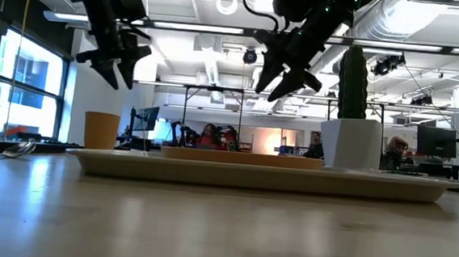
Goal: Pick and place plate/cup/fork/spoon on tray
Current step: Put the orange cup on the gray tray to the top left of the orange plate
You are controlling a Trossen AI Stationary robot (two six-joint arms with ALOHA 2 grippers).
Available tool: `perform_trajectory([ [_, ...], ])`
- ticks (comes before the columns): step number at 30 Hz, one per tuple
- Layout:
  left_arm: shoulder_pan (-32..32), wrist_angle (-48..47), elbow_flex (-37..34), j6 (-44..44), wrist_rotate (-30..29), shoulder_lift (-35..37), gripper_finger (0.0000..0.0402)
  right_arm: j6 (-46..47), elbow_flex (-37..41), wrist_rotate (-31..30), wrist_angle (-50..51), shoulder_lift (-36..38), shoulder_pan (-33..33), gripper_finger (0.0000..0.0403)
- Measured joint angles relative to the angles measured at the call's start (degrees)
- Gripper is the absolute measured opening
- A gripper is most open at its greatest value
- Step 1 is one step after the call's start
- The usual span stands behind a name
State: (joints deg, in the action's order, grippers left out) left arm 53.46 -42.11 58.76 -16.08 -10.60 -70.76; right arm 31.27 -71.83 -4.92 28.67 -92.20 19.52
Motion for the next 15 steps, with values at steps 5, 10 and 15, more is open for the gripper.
perform_trajectory([
  [5, 3.0, -0.8, 0.0, 0.0, -2.5, -0.1, 0.0186, -5.0, 0.0, 3.7, 1.0, 0.0, 3.6, 0.0171],
  [10, 5.5, -0.1, -2.2, 1.4, -2.0, -1.5, 0.0186, -9.1, 0.0, 5.2, 1.4, -0.1, 6.4, 0.0171],
  [15, 5.2, -1.1, -2.1, 1.2, -1.4, -3.2, 0.0184, -10.9, 0.0, 5.5, 1.1, -0.1, 9.1, 0.0171],
])
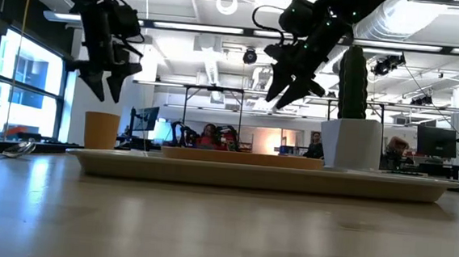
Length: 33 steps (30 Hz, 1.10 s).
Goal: Pick and place plate/cup/fork/spoon on tray
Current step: Put the orange cup on the gray tray to the top left of the orange plate
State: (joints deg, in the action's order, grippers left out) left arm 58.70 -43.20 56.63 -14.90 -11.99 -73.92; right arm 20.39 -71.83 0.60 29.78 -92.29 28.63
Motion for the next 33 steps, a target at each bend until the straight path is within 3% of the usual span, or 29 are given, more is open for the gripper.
perform_trajectory([
  [7, 1.1, -2.3, 0.0, -3.6, 4.8, -1.0, 0.0161, -2.0, 0.0, 3.0, 0.9, 0.0, 1.4, 0.0171],
  [14, 0.5, -7.0, 3.0, -7.5, 5.4, -1.0, 0.0143, -4.5, 0.0, 4.2, 0.9, -0.1, 1.4, 0.0171],
  [18, -1.0, -8.0, 4.5, -9.5, -1.4, -0.9, 0.0143, -5.3, 0.0, 4.2, 0.9, -0.1, 1.4, 0.0171],
  [25, -1.1, -6.1, 5.4, -15.3, -7.3, -4.9, 0.0143, -5.5, 0.0, 4.2, 0.8, -0.1, 1.4, 0.0171],
  [33, 1.0, -11.5, 6.3, -12.9, 1.0, -11.9, 0.0143, -7.0, 0.0, 4.2, 1.7, -0.1, 1.4, 0.0171],
])
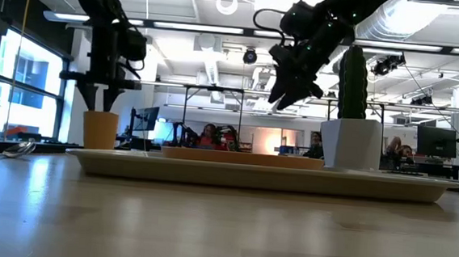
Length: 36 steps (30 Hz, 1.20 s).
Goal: Pick and place plate/cup/fork/spoon on tray
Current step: Put the orange cup on the gray tray to the top left of the orange plate
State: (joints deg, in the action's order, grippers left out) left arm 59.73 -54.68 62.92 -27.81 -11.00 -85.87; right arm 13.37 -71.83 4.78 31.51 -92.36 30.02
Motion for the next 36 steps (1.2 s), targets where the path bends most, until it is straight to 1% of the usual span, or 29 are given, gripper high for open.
perform_trajectory([
  [14, -0.1, -1.5, 0.4, 2.5, 1.0, -0.2, 0.0143, -1.9, 0.0, 0.0, 0.9, 0.0, 0.0, 0.0171],
  [17, -0.1, -3.4, 2.6, 2.6, 1.0, -0.2, 0.0143, -1.9, 0.0, 0.0, 0.9, 0.0, 0.0, 0.0171],
  [19, -0.1, -4.8, 5.1, 2.9, 0.0, -0.2, 0.0143, -1.8, 0.0, 0.0, 0.9, 0.0, 0.0, 0.0171],
  [21, -0.2, -5.6, 7.4, 3.5, -2.7, -0.2, 0.0143, -1.7, 0.0, 0.0, 0.8, 0.0, 0.1, 0.0171],
  [23, 0.0, -5.2, 8.7, 3.5, -3.9, -0.1, 0.0143, -1.7, 0.0, 0.2, 0.9, 0.0, 0.3, 0.0171],
  [28, -0.2, -5.1, 7.6, 3.5, -6.1, -0.5, 0.0143, -1.4, 0.0, 0.7, 1.3, 0.0, 1.2, 0.0171],
  [33, -1.0, -5.7, 7.5, 3.5, -7.9, -2.3, 0.0143, -0.9, 0.0, 0.7, 2.3, 0.0, 1.5, 0.0171],
  [36, -0.8, -6.8, 7.5, 6.5, -7.3, -4.2, 0.0143, -1.0, 0.0, 0.9, 2.3, 0.0, 1.5, 0.0171],
])
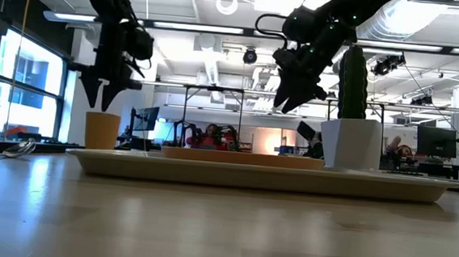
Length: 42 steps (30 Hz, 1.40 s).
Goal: Pick and place plate/cup/fork/spoon on tray
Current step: Put the orange cup on the gray tray to the top left of the orange plate
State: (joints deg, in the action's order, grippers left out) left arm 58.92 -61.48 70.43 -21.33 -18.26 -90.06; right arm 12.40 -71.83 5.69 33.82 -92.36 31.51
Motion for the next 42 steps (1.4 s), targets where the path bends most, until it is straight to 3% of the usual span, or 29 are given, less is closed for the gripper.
perform_trajectory([
  [15, 1.9, -1.9, 0.2, 13.9, 2.6, -6.7, 0.0137, -2.0, 0.0, 1.2, -0.5, 0.0, 0.5, 0.0171],
  [18, 1.9, -1.9, 0.2, 15.9, 2.7, -7.3, 0.0108, -1.9, 0.0, 1.5, 0.0, 0.0, 0.8, 0.0171],
  [23, 1.9, -1.3, 0.2, 16.8, 2.9, -7.1, 0.0021, -0.5, 0.0, 1.6, 0.3, 0.2, 0.9, 0.0171],
  [28, 1.1, -2.0, 0.9, 19.3, 2.5, -5.7, 0.0016, 2.4, 0.0, -0.1, 1.8, 2.6, 0.7, 0.0171],
  [34, -4.1, -3.3, 8.9, 19.0, 2.9, -2.5, 0.0005, 6.3, 0.0, -3.7, 6.3, 8.1, 0.2, 0.0171],
  [42, -19.4, -3.1, 15.2, 18.6, 7.4, -4.7, 0.0003, 15.3, 0.0, -9.6, 14.1, 12.0, -1.0, 0.0171],
])
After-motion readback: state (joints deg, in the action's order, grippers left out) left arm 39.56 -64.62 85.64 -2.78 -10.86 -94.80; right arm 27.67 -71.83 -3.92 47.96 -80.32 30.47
